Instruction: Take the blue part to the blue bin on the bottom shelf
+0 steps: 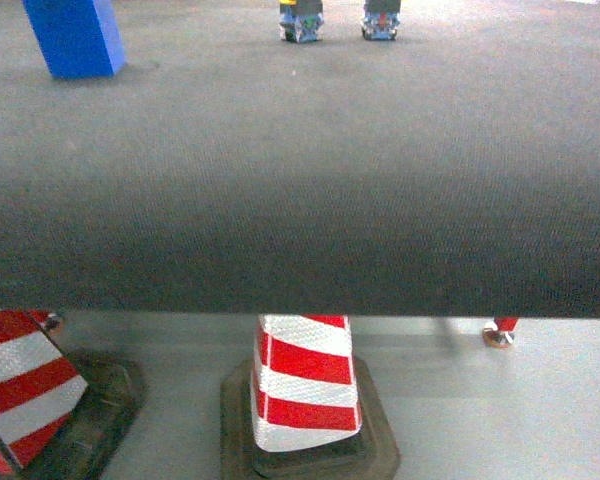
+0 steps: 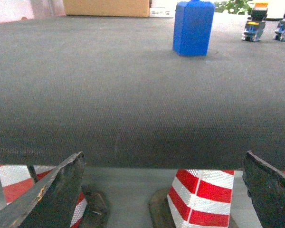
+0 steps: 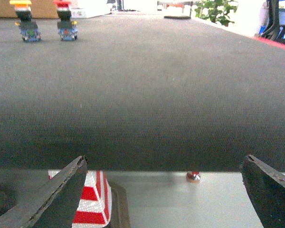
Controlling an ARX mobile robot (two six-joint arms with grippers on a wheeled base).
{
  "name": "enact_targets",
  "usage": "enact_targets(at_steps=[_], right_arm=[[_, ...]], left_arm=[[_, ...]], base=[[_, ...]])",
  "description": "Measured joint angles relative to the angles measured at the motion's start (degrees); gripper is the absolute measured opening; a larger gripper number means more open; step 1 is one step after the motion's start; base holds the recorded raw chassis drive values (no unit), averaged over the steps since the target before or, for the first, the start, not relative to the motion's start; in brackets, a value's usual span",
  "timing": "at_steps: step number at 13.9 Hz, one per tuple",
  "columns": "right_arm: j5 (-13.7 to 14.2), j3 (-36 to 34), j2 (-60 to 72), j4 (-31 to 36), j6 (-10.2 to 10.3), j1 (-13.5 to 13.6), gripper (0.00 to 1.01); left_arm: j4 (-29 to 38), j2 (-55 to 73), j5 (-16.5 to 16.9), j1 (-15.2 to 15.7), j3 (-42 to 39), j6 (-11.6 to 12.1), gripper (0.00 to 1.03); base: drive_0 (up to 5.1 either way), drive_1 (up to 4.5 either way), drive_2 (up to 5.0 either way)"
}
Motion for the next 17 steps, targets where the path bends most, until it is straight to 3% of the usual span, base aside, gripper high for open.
enact_targets(at_steps=[17], right_arm=[[0.02,0.0,0.0,0.09,-0.02,0.0,0.98]], left_arm=[[-0.04,0.0,0.07,0.0,0.0,0.35,0.98]], base=[[0.0,0.0,0.0]])
